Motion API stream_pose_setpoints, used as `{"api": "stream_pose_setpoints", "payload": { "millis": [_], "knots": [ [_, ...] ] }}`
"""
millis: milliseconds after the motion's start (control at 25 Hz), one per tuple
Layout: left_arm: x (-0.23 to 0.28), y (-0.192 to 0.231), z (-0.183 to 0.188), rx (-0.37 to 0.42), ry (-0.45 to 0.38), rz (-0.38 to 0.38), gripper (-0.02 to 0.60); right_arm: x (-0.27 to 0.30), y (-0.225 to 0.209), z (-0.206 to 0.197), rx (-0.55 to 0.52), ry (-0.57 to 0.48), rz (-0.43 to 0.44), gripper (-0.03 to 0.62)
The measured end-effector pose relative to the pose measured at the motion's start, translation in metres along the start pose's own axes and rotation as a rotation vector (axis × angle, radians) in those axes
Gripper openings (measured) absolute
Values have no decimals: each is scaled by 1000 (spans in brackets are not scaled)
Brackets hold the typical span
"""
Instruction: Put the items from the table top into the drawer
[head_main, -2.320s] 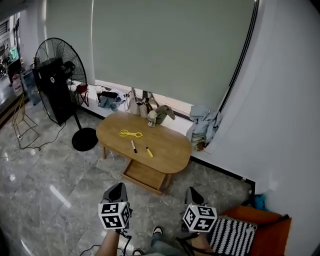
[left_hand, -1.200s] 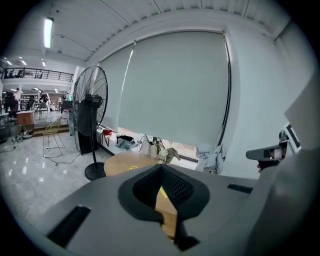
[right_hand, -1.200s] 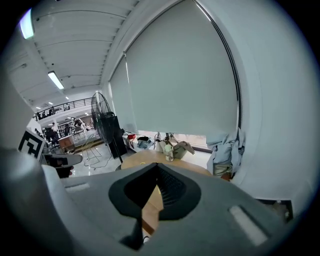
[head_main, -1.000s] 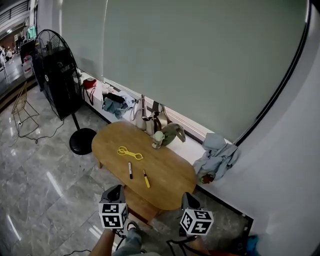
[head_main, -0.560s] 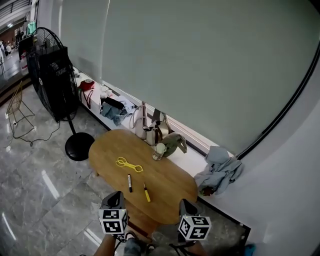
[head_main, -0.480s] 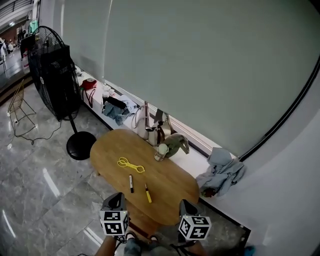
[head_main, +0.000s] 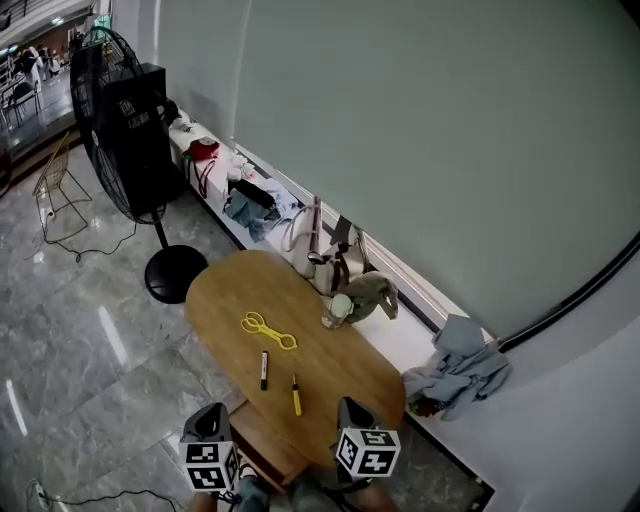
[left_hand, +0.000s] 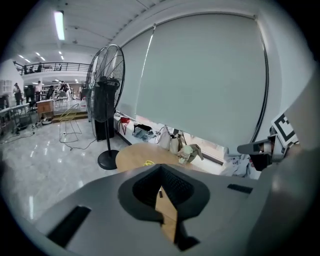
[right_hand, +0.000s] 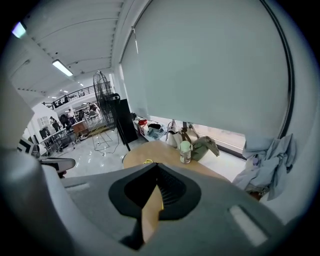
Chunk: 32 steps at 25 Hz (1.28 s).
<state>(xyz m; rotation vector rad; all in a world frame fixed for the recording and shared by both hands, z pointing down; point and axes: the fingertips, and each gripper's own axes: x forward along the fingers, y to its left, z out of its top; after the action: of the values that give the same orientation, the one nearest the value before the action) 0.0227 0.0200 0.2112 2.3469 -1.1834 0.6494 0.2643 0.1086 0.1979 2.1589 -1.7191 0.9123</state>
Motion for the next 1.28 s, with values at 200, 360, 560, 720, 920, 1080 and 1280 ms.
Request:
{"api": "stream_pose_setpoints", "payload": {
  "millis": [200, 360, 560, 720, 920, 1080, 1280],
  "knots": [
    [12, 18, -21, -39, 54, 95, -5, 43, -13, -6, -15, 51, 35, 5],
    [35, 32, -47, -97, 54, 167, -5, 86, -24, -23, -47, 97, 71, 5],
    [85, 56, -110, -153, 79, 196, -5, 146, -34, -72, -63, 128, 60, 5],
    [128, 62, -154, -150, 104, 162, -5, 178, -42, -125, -46, 166, 21, 5],
    [159, 74, -191, -163, 112, 141, -5, 207, -47, -178, -45, 212, -2, 5],
    [165, 83, -216, -155, 139, 136, -5, 213, -45, -202, -54, 236, -11, 5],
    [156, 93, -231, -167, 175, 144, -5, 213, -42, -216, -56, 268, -34, 5]
  ]
}}
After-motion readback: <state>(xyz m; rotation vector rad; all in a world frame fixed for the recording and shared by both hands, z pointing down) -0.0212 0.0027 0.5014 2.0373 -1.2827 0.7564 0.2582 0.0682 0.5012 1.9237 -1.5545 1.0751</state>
